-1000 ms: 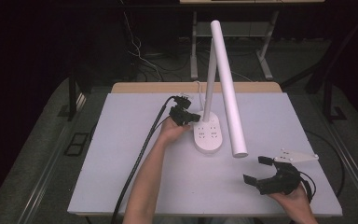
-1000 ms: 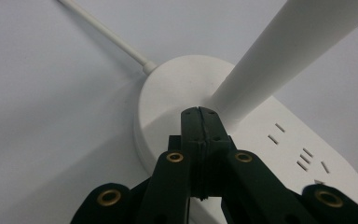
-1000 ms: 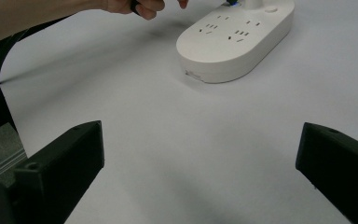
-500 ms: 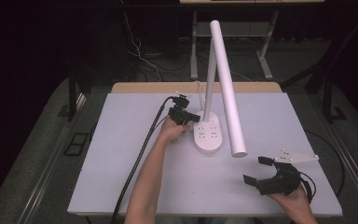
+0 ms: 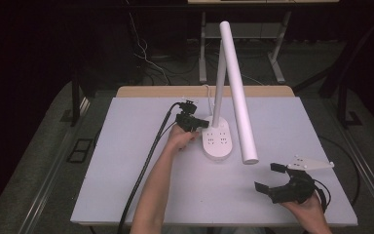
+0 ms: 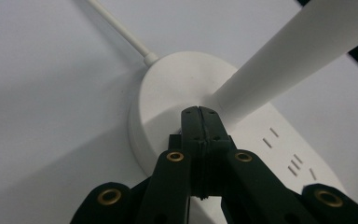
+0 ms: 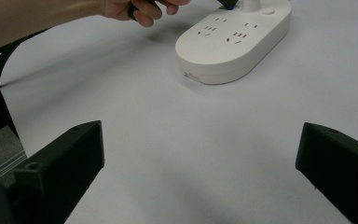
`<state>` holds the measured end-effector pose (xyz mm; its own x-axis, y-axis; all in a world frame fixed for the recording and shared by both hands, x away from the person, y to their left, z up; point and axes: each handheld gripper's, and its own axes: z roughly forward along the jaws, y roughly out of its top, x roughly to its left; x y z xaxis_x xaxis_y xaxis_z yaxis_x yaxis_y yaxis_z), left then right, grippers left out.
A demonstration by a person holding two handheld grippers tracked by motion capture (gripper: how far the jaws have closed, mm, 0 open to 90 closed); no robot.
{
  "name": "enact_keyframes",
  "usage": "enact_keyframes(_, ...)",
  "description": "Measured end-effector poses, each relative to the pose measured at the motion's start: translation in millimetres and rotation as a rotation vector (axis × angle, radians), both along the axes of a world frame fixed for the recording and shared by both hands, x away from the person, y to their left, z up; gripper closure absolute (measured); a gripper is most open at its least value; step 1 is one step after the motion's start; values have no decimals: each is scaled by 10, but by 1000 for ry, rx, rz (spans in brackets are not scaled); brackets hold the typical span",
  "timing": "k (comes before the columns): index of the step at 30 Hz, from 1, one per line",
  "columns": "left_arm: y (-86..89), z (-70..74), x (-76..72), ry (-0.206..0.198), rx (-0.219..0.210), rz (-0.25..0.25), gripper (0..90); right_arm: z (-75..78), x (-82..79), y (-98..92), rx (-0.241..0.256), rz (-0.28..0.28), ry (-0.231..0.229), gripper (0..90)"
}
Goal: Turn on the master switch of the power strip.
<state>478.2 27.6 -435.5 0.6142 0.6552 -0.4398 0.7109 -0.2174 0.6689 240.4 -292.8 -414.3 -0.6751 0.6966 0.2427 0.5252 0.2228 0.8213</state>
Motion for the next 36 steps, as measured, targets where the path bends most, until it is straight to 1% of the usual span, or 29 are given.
enact_keyframes(1, 7, -10, -6, 0, -10, 4, 900, 0, 0, 0, 0, 0, 0, 3)
enact_keyframes(4, -13, 8, -19, -18, 15, 0, 900, -4, -2, -3, 2, -1, 2, 3)
enact_keyframes(7, -15, 8, -22, -23, 15, -1, 900, 1, -8, -8, 6, -2, 3, 3)
enact_keyframes(8, -22, 13, -26, -28, 22, -2, 900, 1, -9, -11, 6, -3, 5, 3)
enact_keyframes(10, -27, 36, -34, -48, 40, -11, 900, -2, -6, -13, 10, -5, 6, 3)
enact_keyframes(11, -27, 36, -34, -48, 40, -11, 900, -4, -2, -16, 11, -4, 5, 3)
enact_keyframes(13, -36, 51, -42, -66, 63, -26, 900, -4, 3, -19, 10, -2, 8, 3)
enact_keyframes(14, -36, 51, -42, -66, 63, -26, 899, -4, 4, -19, 10, -2, 9, 3)
enact_keyframes(15, -41, 66, -49, -81, 66, -32, 899, -5, 4, -18, 11, -3, 9, 3)
enact_keyframes(16, -41, 66, -49, -81, 66, -32, 898, -6, 5, -16, 11, -4, 8, 3)
enact_keyframes(18, -46, 75, -51, -87, 81, -41, 897, -7, 5, -13, 11, -5, 10, 3)
enact_keyframes(20, -54, 75, -58, -92, 81, -34, 896, -7, 5, -12, 9, -5, 10, 3)
enact_keyframes(21, -53, 75, -59, -96, 83, -42, 896, -6, 3, -15, 9, -2, 9, 3)
enact_keyframes(22, -50, 84, -58, -118, 95, -60, 896, -5, 2, -18, 9, -2, 9, 3)
enact_keyframes(23, -50, 84, -58, -118, 95, -60, 896, -5, 2, -18, 9, -2, 9, 3)
enact_keyframes(24, -64, 92, -68, -120, 83, -50, 896, -5, 3, -21, 10, -2, 7, 3)
enact_keyframes(25, -47, 130, -74, -135, 92, -68, 895, -7, 4, -23, 13, -5, 6, 3)
enact_keyframes(27, -34, 151, -75, -142, 100, -74, 884, -6, 6, -24, 11, -3, 7, 3)
enact_keyframes(28, -39, 161, -82, -153, 93, -57, 865, -6, 6, -24, 12, -3, 6, 3)
enact_keyframes(29, -17, 178, -84, -162, 112, -64, 860, -5, 3, -23, 12, -3, 6, 3)
enact_keyframes(30, -4, 190, -88, -161, 109, -58, 861, -3, 1, -22, 12, -2, 6, 3)
enact_keyframes(31, 30, 213, -86, -164, 127, -69, 863, -3, -1, -21, 14, -5, 5, 3)
enact_keyframes(32, 32, 224, -95, -165, 103, -43, 866, -3, 0, -24, 14, -4, 4, 3)
enact_keyframes(33, 48, 241, -98, -166, 87, -35, 865, -2, 0, -25, 14, -6, 6, 3)
enact_keyframes(34, 62, 257, -100, -174, 87, -35, 863, -2, 0, -26, 14, -7, 6, 3)
enact_keyframes(35, 85, 292, -105, -181, 96, -38, 859, -1, 1, -27, 14, -8, 6, 3)
enact_keyframes(36, 99, 315, -112, -181, 91, -38, 856, -1, 2, -28, 15, -9, 6, 3)
